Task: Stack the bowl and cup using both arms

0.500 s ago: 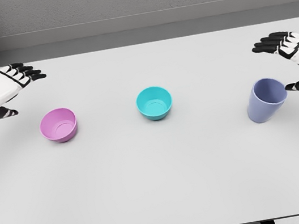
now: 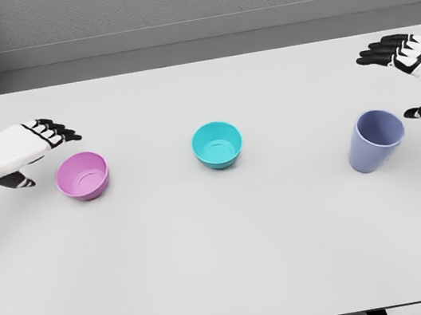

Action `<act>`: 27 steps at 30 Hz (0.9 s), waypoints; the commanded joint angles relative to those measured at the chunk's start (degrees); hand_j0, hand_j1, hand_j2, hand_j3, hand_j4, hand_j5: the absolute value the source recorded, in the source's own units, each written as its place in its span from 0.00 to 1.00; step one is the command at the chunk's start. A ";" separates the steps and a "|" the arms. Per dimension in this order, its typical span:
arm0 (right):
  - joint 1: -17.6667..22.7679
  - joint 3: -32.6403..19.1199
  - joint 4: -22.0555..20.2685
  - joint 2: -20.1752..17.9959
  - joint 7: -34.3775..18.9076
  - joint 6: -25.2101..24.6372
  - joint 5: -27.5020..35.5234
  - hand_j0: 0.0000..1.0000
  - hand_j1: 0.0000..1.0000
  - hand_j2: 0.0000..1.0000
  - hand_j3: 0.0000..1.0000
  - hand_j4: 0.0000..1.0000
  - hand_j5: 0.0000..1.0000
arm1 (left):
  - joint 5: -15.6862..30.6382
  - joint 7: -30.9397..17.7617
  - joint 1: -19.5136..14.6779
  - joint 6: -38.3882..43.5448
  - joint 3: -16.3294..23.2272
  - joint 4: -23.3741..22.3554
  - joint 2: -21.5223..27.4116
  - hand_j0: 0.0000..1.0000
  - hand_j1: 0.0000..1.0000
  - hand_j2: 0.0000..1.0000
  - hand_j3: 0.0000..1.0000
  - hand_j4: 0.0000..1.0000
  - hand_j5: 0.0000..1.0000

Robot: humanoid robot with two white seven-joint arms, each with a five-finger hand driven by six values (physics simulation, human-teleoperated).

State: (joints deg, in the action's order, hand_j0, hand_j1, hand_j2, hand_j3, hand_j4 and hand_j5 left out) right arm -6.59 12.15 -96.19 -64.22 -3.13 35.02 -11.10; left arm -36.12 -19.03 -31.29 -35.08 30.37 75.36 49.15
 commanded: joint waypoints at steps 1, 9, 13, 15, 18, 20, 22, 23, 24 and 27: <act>0.00 -0.11 0.04 -0.03 -0.03 -0.02 0.46 1.00 1.00 1.00 1.00 1.00 1.00 | 0.26 -1.09 0.00 0.08 0.57 -0.04 -1.25 1.00 1.00 1.00 1.00 1.00 1.00; -0.79 -2.22 0.39 -0.65 -0.12 -0.02 0.46 1.00 1.00 1.00 1.00 1.00 1.00 | -0.35 -1.36 0.00 0.08 1.62 -0.21 -3.72 1.00 1.00 1.00 1.00 1.00 1.00; -0.79 -2.22 0.48 -0.65 -0.12 -0.02 0.46 1.00 1.00 1.00 1.00 1.00 1.00 | -0.70 -1.36 0.00 0.08 2.77 -0.13 -3.72 1.00 1.00 1.00 1.00 1.00 1.00; -0.62 -2.22 0.57 -0.56 -0.12 -0.02 0.46 1.00 1.00 1.00 1.00 1.00 1.00 | -0.79 -1.36 0.00 0.08 2.77 -0.13 -3.72 1.00 1.00 1.00 1.00 1.00 1.00; 0.00 -1.87 1.00 -0.12 -0.12 -0.02 0.55 1.00 1.00 1.00 1.00 1.00 1.00 | -0.88 -1.44 0.00 0.08 2.85 -0.13 -3.72 1.00 1.00 1.00 1.00 1.00 1.00; 0.09 -1.52 2.32 -0.12 -0.12 -0.02 0.64 1.00 1.00 1.00 1.00 1.00 1.00 | -0.88 -1.44 0.00 0.08 2.85 -0.13 -3.72 1.00 1.00 1.00 1.00 1.00 1.00; 0.44 -1.52 2.67 -0.12 -0.12 -0.02 0.55 1.00 1.00 1.00 1.00 1.00 1.00 | -0.88 -1.44 0.00 0.08 2.94 -0.21 -3.72 1.00 1.00 1.00 1.00 1.00 1.00; 0.44 -1.52 2.68 -0.03 -0.12 -0.02 0.55 1.00 1.00 1.00 1.00 1.00 1.00 | -0.88 -1.44 -0.09 0.08 3.46 -0.21 -3.80 1.00 1.00 1.00 1.00 1.00 1.00; 0.44 -1.52 2.68 -0.03 -0.12 -0.02 0.55 1.00 1.00 1.00 1.00 1.00 1.00 | -0.88 -1.44 -0.26 0.08 4.00 -0.13 -3.80 1.00 1.00 1.00 1.00 1.00 1.00; 0.44 -1.52 2.76 -0.03 -0.12 -0.02 0.55 1.00 1.00 1.00 1.00 1.00 1.00 | -0.88 -1.44 -0.26 0.08 4.00 -0.13 -3.80 1.00 1.00 1.00 1.00 1.00 1.00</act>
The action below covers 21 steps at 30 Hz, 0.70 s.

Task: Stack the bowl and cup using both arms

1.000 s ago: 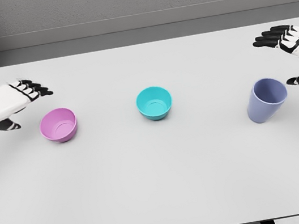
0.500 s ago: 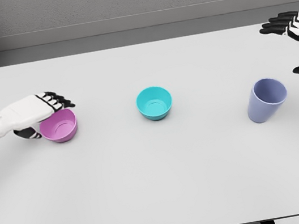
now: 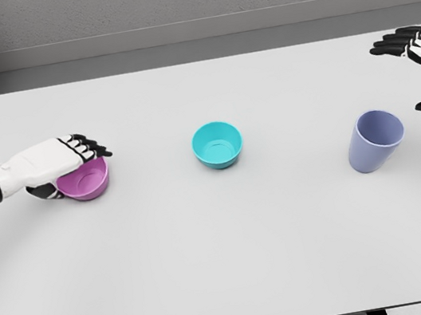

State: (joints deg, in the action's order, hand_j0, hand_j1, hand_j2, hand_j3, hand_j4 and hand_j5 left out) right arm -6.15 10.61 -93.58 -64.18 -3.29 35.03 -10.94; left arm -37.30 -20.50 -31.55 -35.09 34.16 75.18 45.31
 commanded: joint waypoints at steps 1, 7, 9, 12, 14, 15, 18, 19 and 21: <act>0.00 0.02 0.15 -0.07 0.03 -0.03 0.39 1.00 1.00 1.00 1.00 1.00 1.00 | 0.30 0.02 0.00 0.09 0.11 0.05 0.13 1.00 1.00 1.00 1.00 1.00 1.00; 0.00 0.02 0.24 -0.16 0.03 -0.03 0.39 1.00 1.00 1.00 1.00 1.00 1.00 | 0.56 -2.09 0.00 0.09 0.03 0.06 0.13 0.78 0.78 0.78 0.78 0.78 0.78; 0.00 -0.06 0.15 -0.16 0.03 -0.03 0.39 1.00 1.00 1.00 1.00 1.00 1.00 | 0.48 -2.09 -0.09 0.09 0.03 0.06 0.13 0.70 0.70 0.70 0.70 0.70 0.70; 0.00 -0.07 0.15 -0.07 0.03 -0.03 0.39 1.00 1.00 1.00 1.00 1.00 1.00 | 0.74 -2.09 -0.09 0.09 0.03 0.14 0.13 0.55 0.55 0.55 0.55 0.55 0.55; 0.00 -0.06 0.15 -0.07 0.03 -0.03 0.39 1.00 1.00 1.00 1.00 1.00 1.00 | 1.00 -2.09 -0.09 0.09 0.03 0.32 0.13 0.49 0.49 0.49 0.49 0.49 0.49; 0.00 0.02 0.15 -0.07 0.03 -0.03 0.39 1.00 1.00 1.00 1.00 1.00 1.00 | 1.18 -1.91 -0.09 0.09 0.03 0.50 0.13 0.49 0.49 0.49 0.49 0.49 0.49; 0.00 0.02 0.15 -0.07 0.03 -0.03 0.39 1.00 1.00 1.00 1.00 1.00 1.00 | 3.11 -1.73 0.00 0.09 0.11 0.85 0.13 0.48 0.48 0.48 0.48 0.48 0.48; 0.00 0.02 0.15 -0.07 0.03 -0.03 0.39 1.00 1.00 1.00 1.00 1.00 1.00 | 3.46 -1.56 -0.09 0.09 0.11 1.02 -0.04 0.49 0.49 0.49 0.49 0.49 0.49; 0.00 0.02 0.15 -0.07 0.03 -0.03 0.39 1.00 1.00 1.00 1.00 1.00 1.00 | 3.46 -1.38 -0.26 0.09 0.03 1.55 -1.80 0.49 0.49 0.49 0.49 0.49 0.49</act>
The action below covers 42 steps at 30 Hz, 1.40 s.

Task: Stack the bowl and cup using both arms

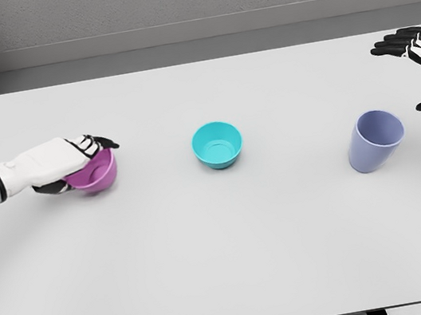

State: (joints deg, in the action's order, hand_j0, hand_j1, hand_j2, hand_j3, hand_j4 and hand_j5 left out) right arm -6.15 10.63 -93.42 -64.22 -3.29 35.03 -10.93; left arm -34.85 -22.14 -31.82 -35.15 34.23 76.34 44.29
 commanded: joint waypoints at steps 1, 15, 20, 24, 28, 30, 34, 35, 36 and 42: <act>0.00 0.01 -0.01 -0.12 0.03 -0.03 0.39 1.00 1.00 1.00 1.00 1.00 1.00 | 1.01 0.26 -0.09 0.15 -0.04 0.48 -2.19 0.49 0.49 0.49 0.49 0.49 0.49; 0.00 0.01 -0.01 -0.12 0.03 -0.03 0.39 1.00 1.00 1.00 1.00 1.00 1.00 | -5.05 -0.18 -7.38 0.15 4.26 0.30 -17.57 0.51 0.51 0.51 0.51 0.51 0.51; 0.00 0.01 -0.01 -0.03 0.03 -0.03 0.39 1.00 1.00 1.00 1.00 1.00 1.00 | -6.90 -0.18 -10.19 0.15 7.78 -0.84 -19.94 0.51 0.51 0.51 0.51 0.51 0.51; 0.00 0.01 -0.01 -0.12 0.03 -0.03 0.39 1.00 1.00 1.00 1.00 1.00 1.00 | -7.78 -0.18 -12.13 0.15 8.13 -4.35 -21.88 0.52 0.52 0.52 0.52 0.52 0.52; 0.00 0.01 -0.01 -0.03 0.03 -0.03 0.39 1.00 1.00 1.00 1.00 1.00 1.00 | -8.48 -0.18 -12.48 0.15 8.57 -5.50 -23.19 0.53 0.53 0.53 0.53 0.53 0.53; 0.00 0.01 -0.01 -0.12 0.03 -0.03 0.47 1.00 1.00 1.00 1.00 1.00 1.00 | -8.48 -0.18 -12.66 0.15 8.92 -5.94 -23.55 0.55 0.55 0.55 0.55 0.55 0.55; 0.00 -0.08 -0.01 -0.03 0.03 -0.03 0.39 1.00 1.00 1.00 1.00 1.00 1.00 | -8.39 -0.18 -13.36 0.15 9.45 -6.46 -24.25 0.68 0.68 0.68 0.68 0.68 0.68; 0.00 -0.08 -0.10 -0.12 0.03 -0.03 0.39 1.00 1.00 1.00 1.00 1.00 1.00 | -8.39 -0.18 -13.36 0.15 9.45 -6.46 -24.25 0.71 0.71 0.71 0.71 0.71 0.71; 0.00 0.01 -0.10 -0.12 0.03 -0.03 0.39 1.00 1.00 1.00 1.00 1.00 1.00 | -8.30 -0.18 -13.36 0.15 9.45 -6.46 -24.25 0.84 0.84 0.84 0.84 0.84 0.84; 0.00 0.01 -0.10 -0.12 0.03 -0.03 0.39 1.00 1.00 1.00 1.00 1.00 1.00 | -7.95 -0.18 -13.45 0.15 9.45 -6.38 -24.25 1.00 1.00 1.00 1.00 1.00 1.00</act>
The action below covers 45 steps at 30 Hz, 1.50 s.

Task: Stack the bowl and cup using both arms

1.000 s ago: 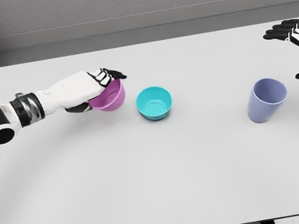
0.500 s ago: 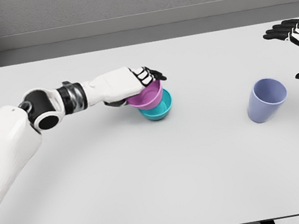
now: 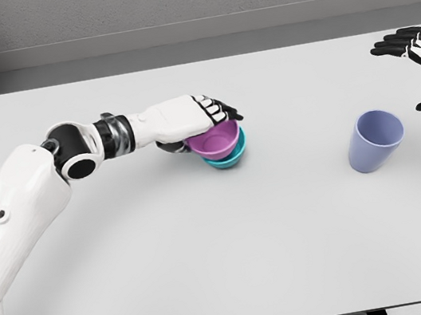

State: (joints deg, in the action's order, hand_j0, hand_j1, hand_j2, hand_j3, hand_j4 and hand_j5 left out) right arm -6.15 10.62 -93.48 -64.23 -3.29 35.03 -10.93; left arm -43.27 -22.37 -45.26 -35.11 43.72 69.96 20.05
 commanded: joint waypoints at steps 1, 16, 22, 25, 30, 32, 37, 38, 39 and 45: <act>0.00 0.02 -0.04 -0.11 0.03 -0.03 0.39 1.00 1.00 1.00 1.00 1.00 1.00 | 0.56 0.04 0.00 0.11 -0.04 0.00 -0.01 1.00 1.00 1.00 1.00 1.00 1.00; 0.00 0.02 0.14 -0.11 0.03 -0.03 0.39 1.00 1.00 1.00 1.00 1.00 1.00 | 16.81 0.39 -0.70 0.11 -3.29 1.94 16.86 1.00 1.00 1.00 1.00 1.00 1.00; 0.00 -0.24 -0.21 -0.20 0.03 -0.03 0.39 1.00 1.00 1.00 1.00 1.00 1.00 | 23.50 0.48 2.98 0.11 -4.43 2.55 29.07 1.00 1.00 1.00 1.00 1.00 1.00; -0.09 -0.51 -0.56 -0.37 -0.05 -0.03 0.21 1.00 1.00 1.00 1.00 1.00 1.00 | 24.55 0.48 7.21 0.11 -8.21 2.55 32.59 1.00 1.00 1.00 1.00 1.00 1.00; -1.05 -4.29 -0.74 -0.55 -22.20 -0.03 0.04 1.00 1.00 1.00 1.00 1.00 1.00 | 25.08 0.48 8.96 0.11 -8.92 2.11 34.17 1.00 1.00 1.00 1.00 1.00 1.00; -1.05 -5.87 -1.45 -0.63 -27.20 -0.03 0.04 1.00 1.00 1.00 1.00 1.00 1.00 | 24.99 0.40 9.84 0.11 -9.27 1.85 34.09 1.00 1.00 1.00 1.00 1.00 1.00; -3.25 -6.04 -1.80 -0.20 -31.71 -0.03 0.04 1.00 1.00 1.00 1.00 1.00 1.00 | 24.99 0.39 10.55 0.11 -9.36 2.20 34.09 1.00 1.00 1.00 1.00 1.00 1.00; -3.25 -6.04 -1.88 -0.11 -31.71 -0.03 0.04 1.00 1.00 1.00 1.00 1.00 1.00 | 24.90 0.39 10.72 0.11 -9.36 2.29 34.09 1.00 1.00 1.00 1.00 1.00 1.00; -3.25 -5.96 -1.88 -0.02 -31.71 -0.03 0.12 1.00 1.00 1.00 1.00 1.00 1.00 | 24.90 0.13 10.72 0.11 -9.36 2.29 34.09 1.00 1.00 1.00 1.00 1.00 1.00; -7.38 -2.45 -1.80 1.38 -31.71 -0.03 0.12 1.00 1.00 1.00 1.00 1.00 1.00 | 24.29 0.04 11.60 0.11 -9.36 3.87 33.91 1.00 1.00 1.00 1.00 1.00 1.00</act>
State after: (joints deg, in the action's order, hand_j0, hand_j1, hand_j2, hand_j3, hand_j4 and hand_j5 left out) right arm -15.55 6.81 -95.29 -63.30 -34.87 35.08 -11.02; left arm -18.97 -22.31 -33.65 -35.10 34.43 73.05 53.98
